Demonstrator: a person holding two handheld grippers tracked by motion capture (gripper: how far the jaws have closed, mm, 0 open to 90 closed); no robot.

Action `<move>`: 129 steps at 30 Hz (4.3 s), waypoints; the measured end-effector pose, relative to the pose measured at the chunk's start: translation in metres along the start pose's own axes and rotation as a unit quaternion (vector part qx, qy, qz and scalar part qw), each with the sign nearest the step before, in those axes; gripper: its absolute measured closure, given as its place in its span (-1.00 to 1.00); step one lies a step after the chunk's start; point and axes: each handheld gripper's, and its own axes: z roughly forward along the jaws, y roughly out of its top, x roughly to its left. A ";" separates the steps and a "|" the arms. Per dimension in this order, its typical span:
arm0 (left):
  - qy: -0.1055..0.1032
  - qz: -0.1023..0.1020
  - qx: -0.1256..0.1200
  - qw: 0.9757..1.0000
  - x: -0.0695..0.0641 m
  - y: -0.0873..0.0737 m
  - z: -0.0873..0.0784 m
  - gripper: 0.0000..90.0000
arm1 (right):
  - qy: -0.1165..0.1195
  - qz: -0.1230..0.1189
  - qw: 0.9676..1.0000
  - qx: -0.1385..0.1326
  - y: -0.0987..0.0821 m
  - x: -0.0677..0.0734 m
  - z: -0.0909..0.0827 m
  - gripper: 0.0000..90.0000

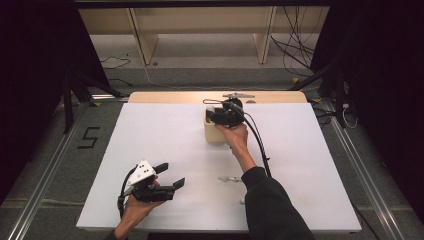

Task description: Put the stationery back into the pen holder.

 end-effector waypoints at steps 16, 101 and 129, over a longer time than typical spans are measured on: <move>0.000 0.002 0.006 1.000 0.000 0.000 0.001 -0.66 | 0.004 -0.060 0.998 -0.022 0.017 -0.001 -0.062 -0.24; 0.001 0.009 0.012 1.000 0.000 -0.001 0.001 -0.66 | 0.070 -0.252 0.927 0.270 -0.149 -0.006 -0.182 -0.18; 0.001 0.010 0.012 1.000 -0.001 -0.001 0.002 -0.66 | 0.029 -0.301 0.896 0.325 -0.166 -0.009 -0.171 0.38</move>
